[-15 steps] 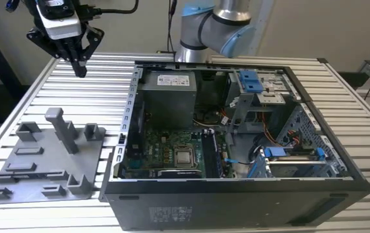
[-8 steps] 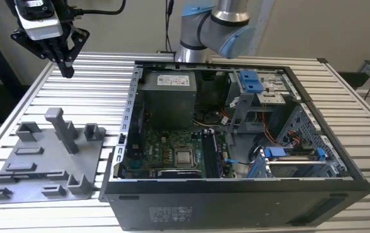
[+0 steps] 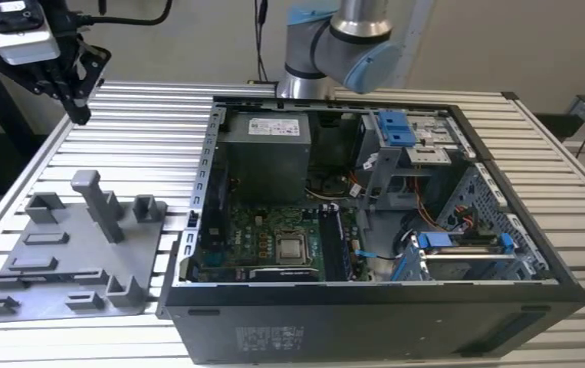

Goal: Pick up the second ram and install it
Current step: 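Reach for the second ram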

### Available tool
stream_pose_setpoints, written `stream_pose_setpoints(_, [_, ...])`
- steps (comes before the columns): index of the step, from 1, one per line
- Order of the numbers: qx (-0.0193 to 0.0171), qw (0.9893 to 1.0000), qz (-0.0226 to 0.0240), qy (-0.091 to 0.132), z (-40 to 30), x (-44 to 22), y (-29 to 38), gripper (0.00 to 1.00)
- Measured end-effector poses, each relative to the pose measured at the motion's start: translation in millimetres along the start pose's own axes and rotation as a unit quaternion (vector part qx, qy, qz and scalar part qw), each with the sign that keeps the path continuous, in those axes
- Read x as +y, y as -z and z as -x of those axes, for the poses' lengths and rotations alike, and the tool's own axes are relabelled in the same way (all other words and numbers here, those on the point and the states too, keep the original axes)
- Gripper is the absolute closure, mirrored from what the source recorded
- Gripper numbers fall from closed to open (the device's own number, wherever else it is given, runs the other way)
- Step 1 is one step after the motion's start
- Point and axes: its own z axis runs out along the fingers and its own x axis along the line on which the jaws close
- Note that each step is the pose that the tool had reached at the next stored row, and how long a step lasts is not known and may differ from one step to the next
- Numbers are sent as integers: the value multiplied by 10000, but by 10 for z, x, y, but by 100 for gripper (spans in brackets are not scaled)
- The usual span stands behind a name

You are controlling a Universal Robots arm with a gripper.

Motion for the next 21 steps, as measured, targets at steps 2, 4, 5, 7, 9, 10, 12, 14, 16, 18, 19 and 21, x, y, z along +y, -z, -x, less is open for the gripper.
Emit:
stream_pose_setpoints(2, [0, 10000, 0, 1, -86, -5, -4, 89])
stream_pose_setpoints(4, [1, 10000, -1, 3, -170, -10, -7, 89])
stream_pose_setpoints(5, [0, 10000, -1, 4, -211, -13, -9, 89])
stream_pose_setpoints(7, [0, 10000, -1, 6, -291, -18, -12, 89])
stream_pose_setpoints(9, [1, 10000, -1, 8, -370, -23, -15, 89])
stream_pose_setpoints(10, [1, 10000, -2, 9, -406, -26, -17, 89])
stream_pose_setpoints(12, [0, 10000, -2, 12, -467, -29, -20, 89])
stream_pose_setpoints(14, [1, 10000, -3, 14, -515, -32, -22, 89])
stream_pose_setpoints(16, [1, 10000, -2, 15, -558, -35, -24, 89])
stream_pose_setpoints(18, [2, 10000, -2, 15, -579, -37, -24, 89])
stream_pose_setpoints(19, [2, 10000, -2, 15, -579, -37, -24, 89])
stream_pose_setpoints(21, [2, 10000, -2, 15, -579, -37, -24, 89])
